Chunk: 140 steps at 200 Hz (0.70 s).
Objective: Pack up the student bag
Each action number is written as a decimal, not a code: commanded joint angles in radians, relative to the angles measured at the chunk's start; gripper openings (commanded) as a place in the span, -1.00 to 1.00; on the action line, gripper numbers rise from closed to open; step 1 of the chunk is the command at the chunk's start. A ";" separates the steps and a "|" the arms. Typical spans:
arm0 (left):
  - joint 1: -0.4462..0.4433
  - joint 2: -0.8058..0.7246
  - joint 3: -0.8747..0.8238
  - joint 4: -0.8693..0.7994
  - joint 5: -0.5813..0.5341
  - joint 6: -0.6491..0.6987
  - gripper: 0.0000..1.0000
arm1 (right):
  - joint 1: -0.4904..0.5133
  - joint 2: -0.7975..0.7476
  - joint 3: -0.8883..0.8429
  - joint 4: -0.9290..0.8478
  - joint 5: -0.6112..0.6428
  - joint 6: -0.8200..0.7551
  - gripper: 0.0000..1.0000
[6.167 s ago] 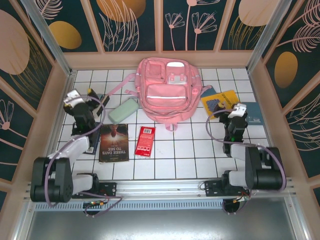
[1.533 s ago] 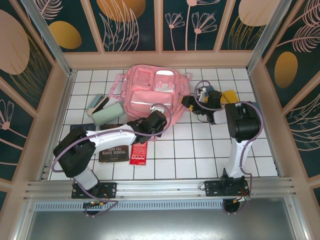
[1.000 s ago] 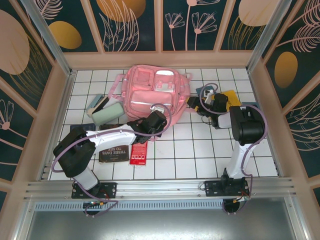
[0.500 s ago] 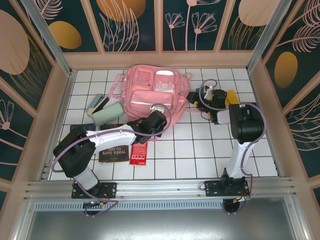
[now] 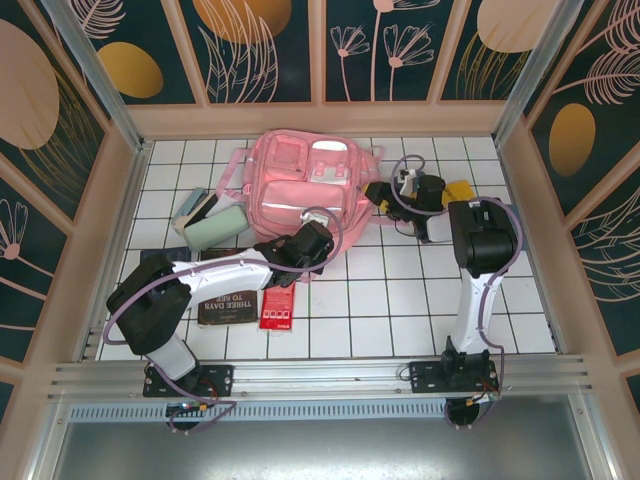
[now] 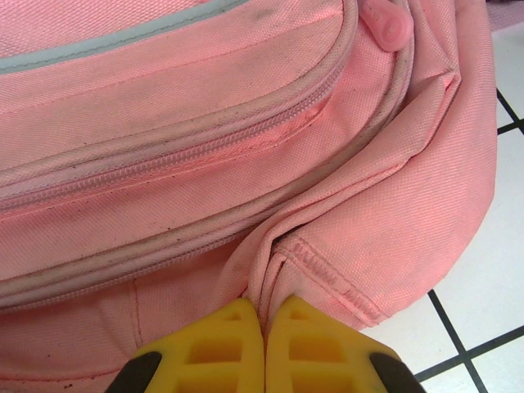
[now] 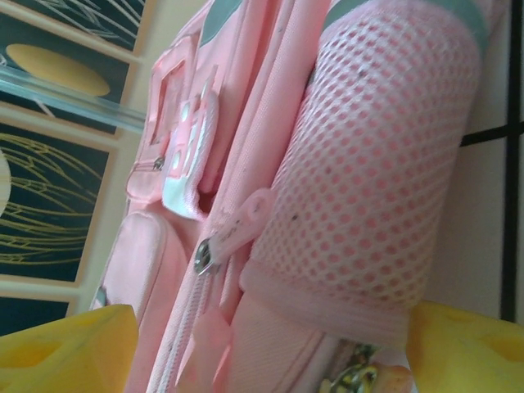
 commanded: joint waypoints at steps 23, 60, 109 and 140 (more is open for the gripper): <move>0.005 -0.001 0.006 0.013 -0.030 -0.032 -1.00 | 0.000 -0.043 -0.064 0.106 -0.067 0.040 0.60; 0.006 0.000 0.006 0.016 -0.034 -0.031 -1.00 | -0.010 -0.103 -0.137 0.181 -0.065 0.072 0.55; 0.006 0.003 0.003 0.017 -0.017 -0.043 -1.00 | -0.016 -0.134 -0.160 0.171 -0.025 0.056 0.40; 0.006 0.000 0.001 0.015 -0.018 -0.044 -1.00 | -0.026 -0.134 -0.172 0.144 0.040 0.056 0.25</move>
